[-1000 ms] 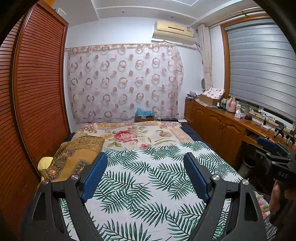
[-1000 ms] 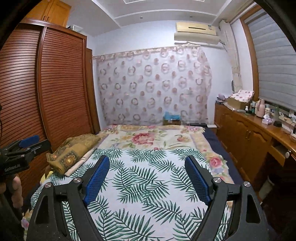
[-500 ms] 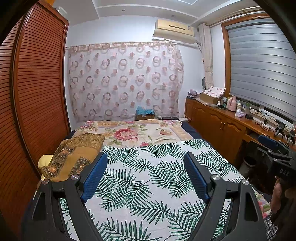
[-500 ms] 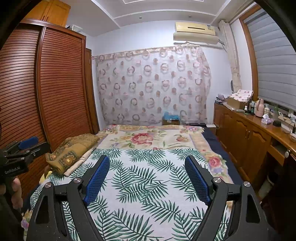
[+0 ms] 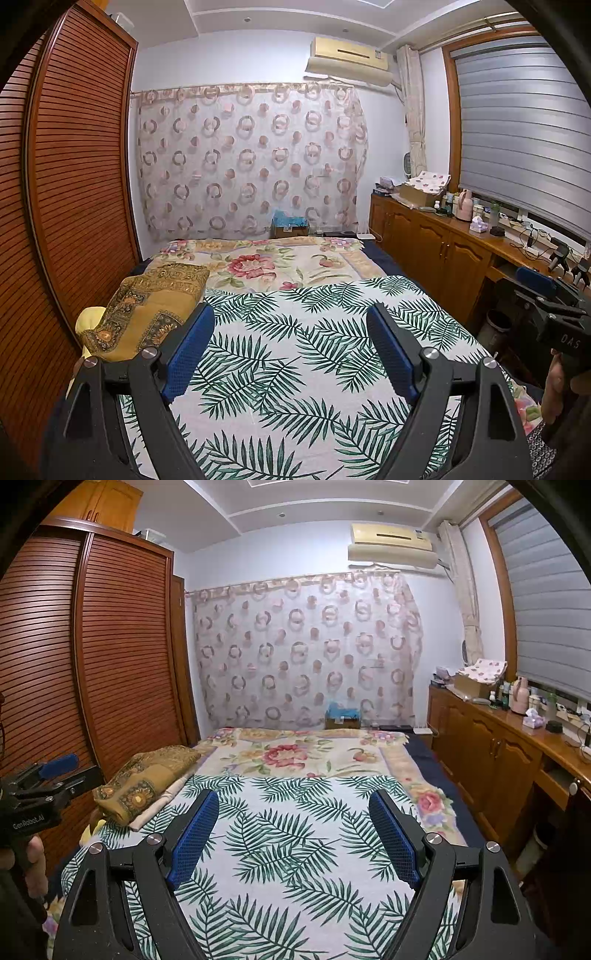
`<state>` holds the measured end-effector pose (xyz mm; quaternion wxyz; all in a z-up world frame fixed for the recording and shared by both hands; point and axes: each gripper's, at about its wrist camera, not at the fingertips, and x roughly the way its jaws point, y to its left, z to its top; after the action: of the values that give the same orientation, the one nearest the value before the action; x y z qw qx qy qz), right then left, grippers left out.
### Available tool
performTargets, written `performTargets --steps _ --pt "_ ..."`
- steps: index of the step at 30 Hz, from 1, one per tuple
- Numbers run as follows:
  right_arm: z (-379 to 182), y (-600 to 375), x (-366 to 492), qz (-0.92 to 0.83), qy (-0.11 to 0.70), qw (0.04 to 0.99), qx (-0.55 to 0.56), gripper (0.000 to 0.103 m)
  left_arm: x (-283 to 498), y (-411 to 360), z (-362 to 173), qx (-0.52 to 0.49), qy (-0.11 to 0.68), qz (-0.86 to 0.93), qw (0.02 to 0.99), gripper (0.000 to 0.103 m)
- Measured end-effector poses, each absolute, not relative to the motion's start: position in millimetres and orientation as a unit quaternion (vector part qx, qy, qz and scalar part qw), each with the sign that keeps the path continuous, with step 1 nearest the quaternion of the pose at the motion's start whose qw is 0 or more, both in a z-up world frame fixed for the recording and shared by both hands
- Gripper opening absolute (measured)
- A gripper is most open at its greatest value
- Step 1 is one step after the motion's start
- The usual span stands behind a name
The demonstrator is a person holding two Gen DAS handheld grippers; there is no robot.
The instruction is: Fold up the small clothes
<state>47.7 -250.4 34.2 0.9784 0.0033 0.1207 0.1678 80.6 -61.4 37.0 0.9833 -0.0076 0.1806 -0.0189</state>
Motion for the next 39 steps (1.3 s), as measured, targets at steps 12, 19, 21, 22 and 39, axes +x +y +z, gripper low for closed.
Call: performTargets --steps 12,19,21,22,39 --pt "35.0 -254.8 50.3 0.170 0.121 0.978 0.002 0.085 80.8 -61.1 37.7 -0.008 0.181 -0.019 0.983 0.085" --pt "35.7 -257.2 51.5 0.171 0.123 0.978 0.001 0.085 80.8 -61.2 38.3 -0.007 0.181 -0.019 0.983 0.085" --pt "36.6 -258.4 52.1 0.171 0.122 0.978 0.001 0.085 80.9 -61.3 38.4 -0.007 0.181 -0.019 0.983 0.085" --pt "35.9 -257.9 51.6 0.171 0.123 0.978 0.001 0.085 80.8 -61.4 38.4 -0.007 0.181 -0.019 0.983 0.085" --pt "36.8 -258.8 52.4 0.172 0.122 0.978 -0.001 0.085 80.8 -60.9 36.3 -0.007 0.181 -0.018 0.983 0.085"
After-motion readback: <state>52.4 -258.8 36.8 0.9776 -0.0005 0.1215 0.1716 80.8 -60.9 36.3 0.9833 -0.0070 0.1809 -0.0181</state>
